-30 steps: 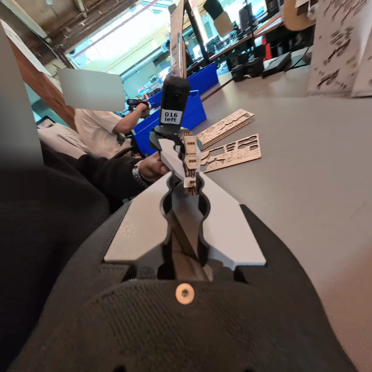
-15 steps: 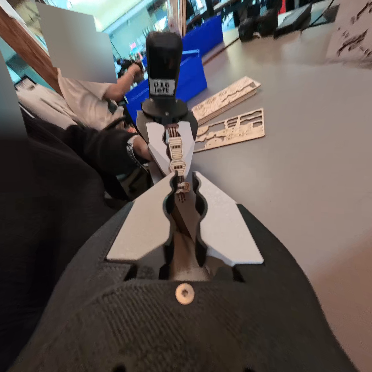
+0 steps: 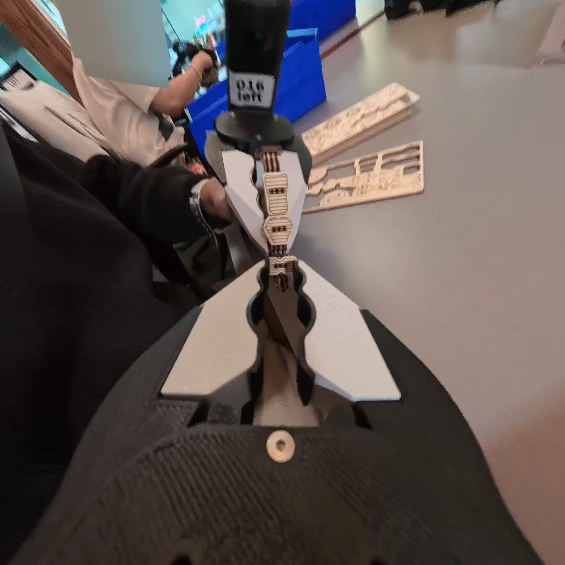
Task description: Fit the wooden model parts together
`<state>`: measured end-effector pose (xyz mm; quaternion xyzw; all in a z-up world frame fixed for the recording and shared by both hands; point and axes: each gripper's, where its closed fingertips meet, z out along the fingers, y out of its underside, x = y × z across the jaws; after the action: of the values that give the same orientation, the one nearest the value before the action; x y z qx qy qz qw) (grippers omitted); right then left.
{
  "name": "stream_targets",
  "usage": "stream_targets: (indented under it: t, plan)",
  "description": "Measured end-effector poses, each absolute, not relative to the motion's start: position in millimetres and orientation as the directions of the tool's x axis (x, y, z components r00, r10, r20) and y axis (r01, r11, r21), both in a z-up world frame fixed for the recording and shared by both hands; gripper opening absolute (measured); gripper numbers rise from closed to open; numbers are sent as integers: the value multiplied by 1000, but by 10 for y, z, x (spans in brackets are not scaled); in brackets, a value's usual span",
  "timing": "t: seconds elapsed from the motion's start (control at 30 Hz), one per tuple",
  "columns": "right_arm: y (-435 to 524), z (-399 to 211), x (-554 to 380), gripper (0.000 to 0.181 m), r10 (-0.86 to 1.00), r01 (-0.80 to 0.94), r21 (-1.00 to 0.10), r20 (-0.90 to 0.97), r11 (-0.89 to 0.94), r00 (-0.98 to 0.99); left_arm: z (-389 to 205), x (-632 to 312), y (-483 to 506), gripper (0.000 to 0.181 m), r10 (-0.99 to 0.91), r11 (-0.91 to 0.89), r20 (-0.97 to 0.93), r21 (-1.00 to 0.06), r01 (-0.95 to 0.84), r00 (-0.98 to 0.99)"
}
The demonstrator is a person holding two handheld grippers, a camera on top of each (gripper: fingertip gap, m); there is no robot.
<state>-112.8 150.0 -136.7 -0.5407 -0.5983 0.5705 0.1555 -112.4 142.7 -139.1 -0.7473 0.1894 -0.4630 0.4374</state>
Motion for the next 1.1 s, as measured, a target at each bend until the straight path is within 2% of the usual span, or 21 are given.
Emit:
stream_targets:
  t: [0.13, 0.27, 0.33, 0.43, 0.5, 0.6, 0.77, 0.87, 0.9, 0.97, 1.1]
  plan:
    - [1626, -1142, -1091, 11, 829, 385, -878, -427, -284, -362, -1326, -1129, 1430, 9, -699, -516, 500, -848, 124, 512]
    - [1474, -1333, -1150, 11, 831, 454, -859, -422, -238, -363, -1322, -1164, 1447, 9, -691, -503, 491, -854, 135, 530]
    - [1535, -1247, -1141, 10, 841, 431, -870, -406, -237, -357, -1253, -1173, 1461, 9, -686, -508, 521, -843, 178, 507]
    - [1686, -1108, -1093, 7, 852, 371, -887, -403, -274, -334, -1273, -1153, 1450, 9, -697, -490, 484, -860, 142, 529]
    - [1548, -1229, -1140, 3, 830, 418, -866, -432, -274, -352, -1199, -1100, 1447, 9, -703, -494, 517, -849, 188, 488]
    - [1509, -1327, -1167, 12, 852, 461, -863, -390, -206, -349, -1269, -1162, 1473, 9, -687, -505, 517, -845, 177, 511]
    - [1708, -1099, -1086, 12, 850, 373, -884, -410, -281, -331, -1235, -1146, 1460, 9, -697, -487, 498, -857, 170, 515]
    - [1456, -1311, -1169, 12, 823, 455, -853, -438, -255, -361, -1272, -1151, 1486, 9, -689, -493, 499, -854, 166, 526]
    - [1448, -1327, -1170, 17, 833, 462, -857, -416, -227, -364, -1270, -1171, 1484, 9, -689, -490, 500, -855, 171, 525]
    - [1520, -1234, -1157, 15, 843, 438, -869, -402, -230, -356, -1186, -1174, 1482, 9, -689, -492, 530, -843, 218, 495]
    - [1727, -1145, -1072, 15, 854, 388, -878, -413, -280, -317, -1211, -1157, 1456, 9, -700, -484, 506, -855, 185, 505]
